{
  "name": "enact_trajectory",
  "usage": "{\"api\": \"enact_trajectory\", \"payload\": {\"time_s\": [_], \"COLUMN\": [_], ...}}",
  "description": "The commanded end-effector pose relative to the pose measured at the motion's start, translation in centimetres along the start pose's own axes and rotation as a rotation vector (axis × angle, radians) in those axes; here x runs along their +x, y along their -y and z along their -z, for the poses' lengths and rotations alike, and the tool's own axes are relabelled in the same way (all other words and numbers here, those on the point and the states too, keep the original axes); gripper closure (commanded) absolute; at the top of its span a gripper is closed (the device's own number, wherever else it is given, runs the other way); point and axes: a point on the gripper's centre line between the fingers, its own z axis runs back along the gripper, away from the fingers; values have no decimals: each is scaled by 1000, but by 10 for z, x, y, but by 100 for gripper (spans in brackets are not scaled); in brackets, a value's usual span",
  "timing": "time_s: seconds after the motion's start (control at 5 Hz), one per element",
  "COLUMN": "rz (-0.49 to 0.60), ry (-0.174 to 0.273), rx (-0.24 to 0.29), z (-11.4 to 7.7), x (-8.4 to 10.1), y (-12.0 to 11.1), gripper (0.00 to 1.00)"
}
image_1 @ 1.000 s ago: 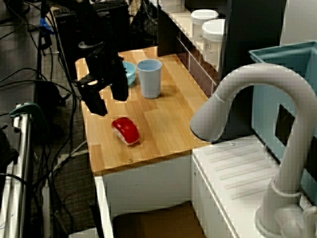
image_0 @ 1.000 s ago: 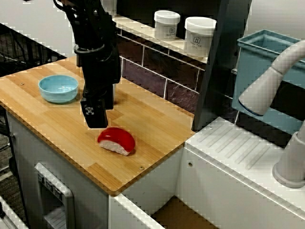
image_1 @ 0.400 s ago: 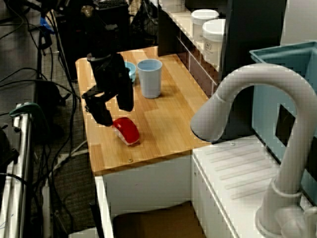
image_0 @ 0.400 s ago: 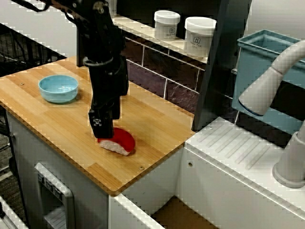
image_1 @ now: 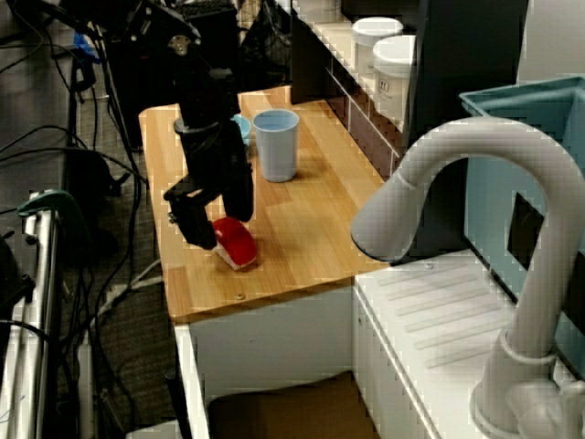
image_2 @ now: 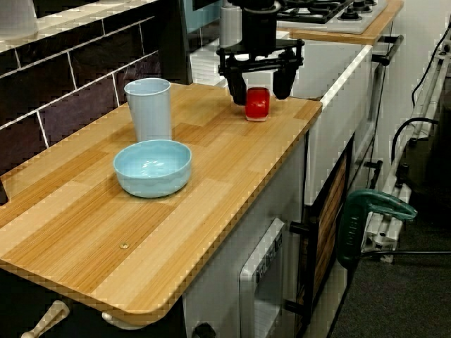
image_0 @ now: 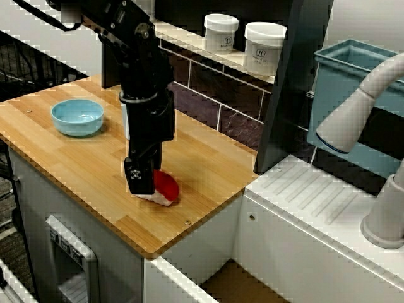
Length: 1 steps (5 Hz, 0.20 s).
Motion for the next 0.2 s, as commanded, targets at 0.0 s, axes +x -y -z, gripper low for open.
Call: {"api": "enact_trajectory", "payload": {"time_s": [0.0], "rz": [-28], "ry": [-7], "rx": [24], "z": [0], "x": [-11], "y": [-2], "gripper": [0]}}
